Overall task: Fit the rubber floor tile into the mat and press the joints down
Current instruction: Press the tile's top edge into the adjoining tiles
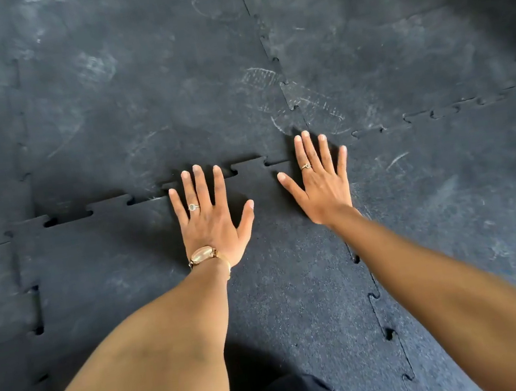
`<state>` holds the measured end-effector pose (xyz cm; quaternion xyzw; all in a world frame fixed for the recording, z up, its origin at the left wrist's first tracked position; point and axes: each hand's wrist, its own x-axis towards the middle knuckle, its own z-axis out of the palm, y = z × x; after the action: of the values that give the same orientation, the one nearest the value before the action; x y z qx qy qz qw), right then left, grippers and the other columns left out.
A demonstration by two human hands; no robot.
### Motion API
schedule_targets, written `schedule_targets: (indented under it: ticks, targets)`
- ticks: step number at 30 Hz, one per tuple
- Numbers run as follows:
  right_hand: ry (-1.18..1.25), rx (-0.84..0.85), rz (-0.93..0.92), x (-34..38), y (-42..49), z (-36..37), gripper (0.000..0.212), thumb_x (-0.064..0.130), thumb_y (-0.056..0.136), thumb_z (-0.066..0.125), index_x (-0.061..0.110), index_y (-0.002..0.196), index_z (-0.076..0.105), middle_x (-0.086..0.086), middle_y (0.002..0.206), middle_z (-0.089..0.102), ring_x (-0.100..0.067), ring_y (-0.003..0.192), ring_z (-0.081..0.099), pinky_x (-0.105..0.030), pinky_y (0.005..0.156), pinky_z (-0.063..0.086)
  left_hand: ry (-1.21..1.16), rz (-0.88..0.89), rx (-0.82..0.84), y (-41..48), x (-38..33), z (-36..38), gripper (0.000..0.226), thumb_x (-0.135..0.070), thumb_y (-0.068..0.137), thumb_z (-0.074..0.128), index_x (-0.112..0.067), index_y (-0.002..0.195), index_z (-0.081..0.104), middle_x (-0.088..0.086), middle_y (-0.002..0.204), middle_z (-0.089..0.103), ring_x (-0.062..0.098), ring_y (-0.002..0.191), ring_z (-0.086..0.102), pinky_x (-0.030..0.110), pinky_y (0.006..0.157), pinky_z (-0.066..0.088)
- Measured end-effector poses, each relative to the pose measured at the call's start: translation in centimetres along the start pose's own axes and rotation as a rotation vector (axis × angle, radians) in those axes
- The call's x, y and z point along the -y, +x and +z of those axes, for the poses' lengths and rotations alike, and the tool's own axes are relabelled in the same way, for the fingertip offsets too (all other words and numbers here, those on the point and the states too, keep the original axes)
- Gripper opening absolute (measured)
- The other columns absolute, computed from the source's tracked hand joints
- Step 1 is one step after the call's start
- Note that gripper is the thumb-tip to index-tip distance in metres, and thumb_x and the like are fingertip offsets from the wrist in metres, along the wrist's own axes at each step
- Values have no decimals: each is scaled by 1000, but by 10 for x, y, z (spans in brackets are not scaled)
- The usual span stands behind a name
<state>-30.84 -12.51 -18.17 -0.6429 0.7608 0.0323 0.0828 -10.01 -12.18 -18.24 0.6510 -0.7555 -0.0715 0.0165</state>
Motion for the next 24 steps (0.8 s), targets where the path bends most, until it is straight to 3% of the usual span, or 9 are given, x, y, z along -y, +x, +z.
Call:
schedule_targets:
  ticks: [6, 13, 18, 20, 23, 24]
  targets:
    - [274, -119, -217, 75, -32, 12, 56, 22, 99, 21, -2, 149, 22, -19, 158, 19, -30, 148, 12, -47, 120, 14, -49, -22, -27, -2, -2, -1, 84, -59, 93, 24, -3, 153, 4, 22, 159, -1, 31, 149, 0, 48, 120, -1]
    - [143, -133, -218, 80, -29, 9, 52, 16, 96, 26, -4, 143, 37, -21, 150, 37, -35, 141, 32, -45, 117, 26, -90, -62, -27, -1, -1, -3, 67, -38, 97, 17, 4, 148, 21, 23, 157, 16, 31, 148, 10, 42, 120, 3]
    - [-93, 8, -259, 78, -15, 5, 57, 20, 88, 27, -13, 126, 54, -32, 126, 57, -45, 116, 58, -51, 95, 49, -17, 12, -51, 8, 10, -4, 62, -29, 95, 14, 4, 144, 34, 22, 150, 35, 31, 143, 29, 39, 119, 13]
    - [-154, 75, -271, 84, -10, -4, 59, 22, 91, 24, -16, 127, 50, -36, 128, 54, -47, 116, 57, -52, 95, 49, 39, 107, 0, 14, 27, -12, 57, -25, 98, 17, 1, 147, 27, 19, 154, 29, 27, 145, 24, 35, 119, 9]
    - [-238, 179, -306, 88, -4, -18, 57, 22, 102, 22, -17, 144, 18, -38, 149, 24, -49, 138, 30, -52, 112, 31, 145, 216, 94, 21, 38, -18, 59, -27, 101, 25, 1, 151, 12, 20, 158, 17, 27, 148, 15, 34, 120, 4]
    - [-259, 203, -287, 91, -3, -26, 58, 24, 103, 22, -15, 145, 16, -37, 150, 21, -48, 139, 26, -52, 112, 29, 175, 229, 101, 22, 37, -19, 60, -28, 101, 26, 2, 150, 12, 21, 157, 17, 28, 147, 15, 36, 120, 6]
